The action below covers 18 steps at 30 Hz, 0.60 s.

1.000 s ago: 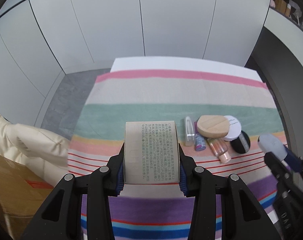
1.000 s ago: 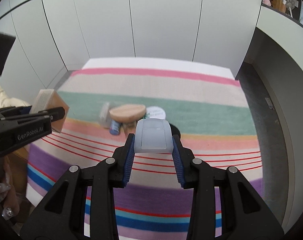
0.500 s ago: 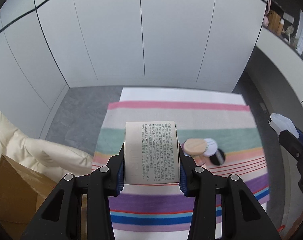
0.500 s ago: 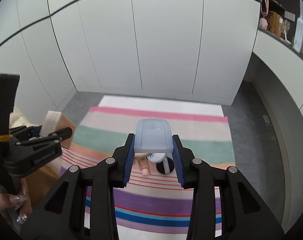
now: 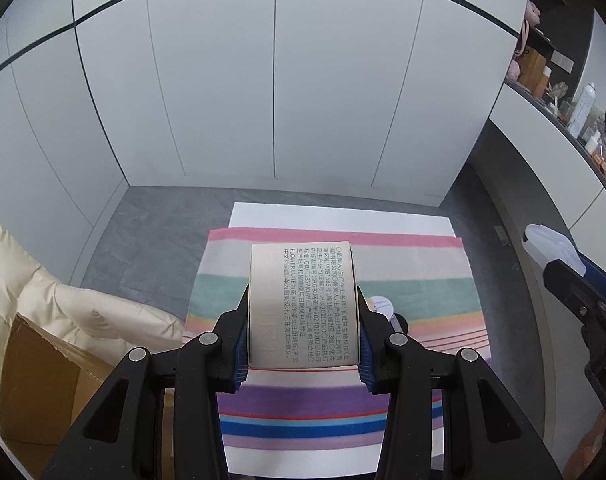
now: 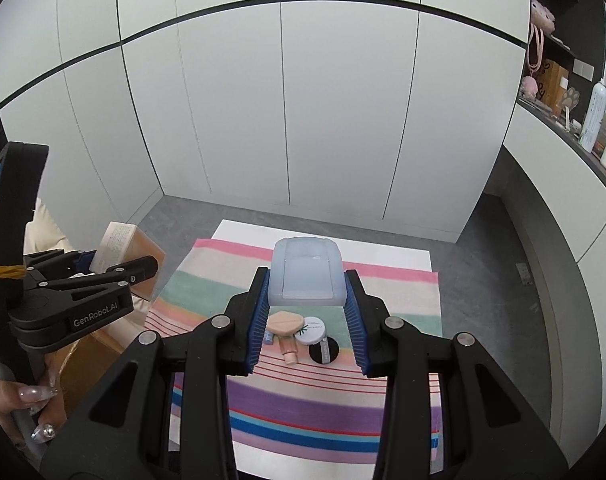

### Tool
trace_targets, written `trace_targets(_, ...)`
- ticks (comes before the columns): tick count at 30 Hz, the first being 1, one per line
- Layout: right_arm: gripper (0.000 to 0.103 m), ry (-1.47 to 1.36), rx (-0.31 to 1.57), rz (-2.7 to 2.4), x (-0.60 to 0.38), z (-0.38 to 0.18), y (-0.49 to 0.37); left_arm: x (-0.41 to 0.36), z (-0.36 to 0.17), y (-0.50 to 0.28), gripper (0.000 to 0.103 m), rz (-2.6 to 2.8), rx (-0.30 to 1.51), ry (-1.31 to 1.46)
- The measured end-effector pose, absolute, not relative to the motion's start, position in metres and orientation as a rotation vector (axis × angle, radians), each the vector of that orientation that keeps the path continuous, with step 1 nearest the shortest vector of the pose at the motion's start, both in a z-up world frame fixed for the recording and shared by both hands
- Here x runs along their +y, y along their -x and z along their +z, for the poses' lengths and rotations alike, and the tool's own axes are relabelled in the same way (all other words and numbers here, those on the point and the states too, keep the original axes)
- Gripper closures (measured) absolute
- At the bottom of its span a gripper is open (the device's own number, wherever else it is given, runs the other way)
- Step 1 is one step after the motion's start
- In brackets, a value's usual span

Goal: Organize objects

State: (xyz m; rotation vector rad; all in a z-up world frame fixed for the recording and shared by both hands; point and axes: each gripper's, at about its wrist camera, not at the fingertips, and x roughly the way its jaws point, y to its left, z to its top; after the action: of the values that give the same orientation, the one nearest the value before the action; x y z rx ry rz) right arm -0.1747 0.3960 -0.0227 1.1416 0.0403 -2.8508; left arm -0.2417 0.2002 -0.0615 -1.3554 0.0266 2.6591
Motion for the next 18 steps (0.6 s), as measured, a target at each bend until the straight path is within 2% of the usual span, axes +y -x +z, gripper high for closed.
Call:
trace_targets(12, 0.066, -1.17, 0.007, -2.838, 0.404, -0.025, 0.171, 0.21, -0.05, 0.223, 0.06, 2.664, 0.1, 1.333)
trace_targets(15, 0.066, -1.162, 0.004, -2.848, 0.405, -0.023, 0.161, 0.206, -0.043, 0.206, 0.06, 2.671, 0.039, 1.306)
trace_targets(18, 0.066, -1.154, -0.002, -2.847, 0.406, -0.022, 0.147, 0.206, -0.035, 0.181, 0.06, 2.694, 0.084, 1.272)
